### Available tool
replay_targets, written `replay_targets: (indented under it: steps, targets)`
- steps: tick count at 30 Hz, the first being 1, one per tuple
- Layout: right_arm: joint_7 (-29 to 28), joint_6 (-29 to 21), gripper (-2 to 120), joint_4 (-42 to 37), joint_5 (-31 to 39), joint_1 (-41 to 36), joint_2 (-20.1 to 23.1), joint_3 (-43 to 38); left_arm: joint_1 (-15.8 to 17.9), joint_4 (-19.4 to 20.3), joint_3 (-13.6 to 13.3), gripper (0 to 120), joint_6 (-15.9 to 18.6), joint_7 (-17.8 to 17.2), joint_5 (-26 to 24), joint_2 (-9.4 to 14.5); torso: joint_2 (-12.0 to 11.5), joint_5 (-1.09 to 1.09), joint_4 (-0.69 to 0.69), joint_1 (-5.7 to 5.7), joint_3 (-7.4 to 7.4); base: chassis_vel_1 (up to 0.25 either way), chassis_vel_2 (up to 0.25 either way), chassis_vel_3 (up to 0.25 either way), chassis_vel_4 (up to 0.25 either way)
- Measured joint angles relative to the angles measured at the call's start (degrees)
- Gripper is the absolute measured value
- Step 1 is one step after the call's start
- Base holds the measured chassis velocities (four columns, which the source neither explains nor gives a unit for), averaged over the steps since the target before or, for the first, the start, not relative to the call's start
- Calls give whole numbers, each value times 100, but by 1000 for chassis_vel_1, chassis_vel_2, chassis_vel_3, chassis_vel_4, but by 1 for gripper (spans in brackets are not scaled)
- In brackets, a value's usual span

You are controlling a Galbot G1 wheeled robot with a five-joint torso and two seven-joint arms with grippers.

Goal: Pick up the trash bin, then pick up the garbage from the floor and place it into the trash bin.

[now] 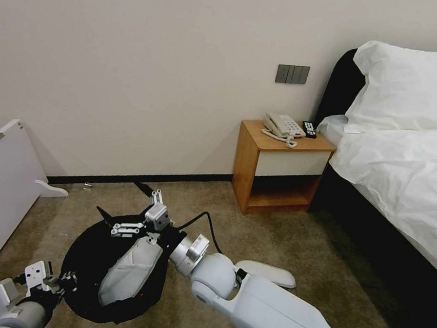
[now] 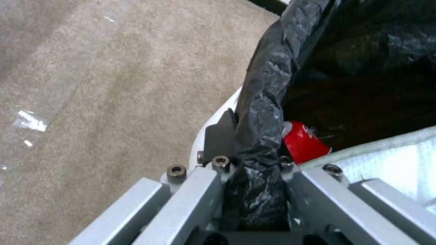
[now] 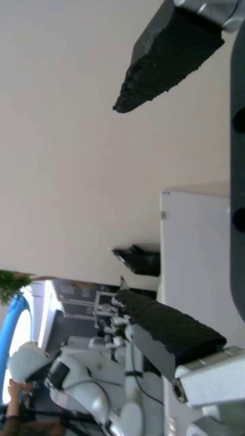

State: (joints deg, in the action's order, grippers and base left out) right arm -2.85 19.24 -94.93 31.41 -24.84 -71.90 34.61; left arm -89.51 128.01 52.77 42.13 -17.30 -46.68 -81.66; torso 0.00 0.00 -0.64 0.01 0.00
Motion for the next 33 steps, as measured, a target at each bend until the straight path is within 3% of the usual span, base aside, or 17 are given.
replay_targets:
  steps: [17, 21, 24, 27, 30, 33]
  targets:
    - [-40, -117, 99, -291, 162, 46, 141, -615, -9, -22, 6, 2, 0, 1, 22, -15, 0, -1, 0, 0, 0, 0, 0, 0, 0]
    - [-87, -279, 99, -561, 306, 60, 480, -1074, -1, -33, 22, 2, 0, 1, 22, -4, 0, 0, 0, 0, 0, 0, 0, 0, 0]
    - [-187, -439, 99, -863, 428, -146, 1077, -1626, -2, -52, 74, 2, 0, 1, 22, 4, 0, 1, -1, 0, 0, 0, 0, 0, 0]
    - [-212, -474, 99, -945, 449, -243, 1234, -1802, -2, -53, 100, 2, 0, 6, 22, 7, 0, 2, -1, 0, 0, 0, 0, 0, 0]
    - [-381, -558, 100, -1268, 534, -720, 1787, -2530, -7, -55, 218, 2, 0, 13, 19, 26, 0, 2, -1, 0, 0, 0, 0, 0, 0]
    - [-472, -559, 100, -1342, 541, -866, 1899, -2720, -19, -56, 246, 2, 0, 16, 19, 25, 0, 2, 1, 0, 0, 0, 0, 0, 0]
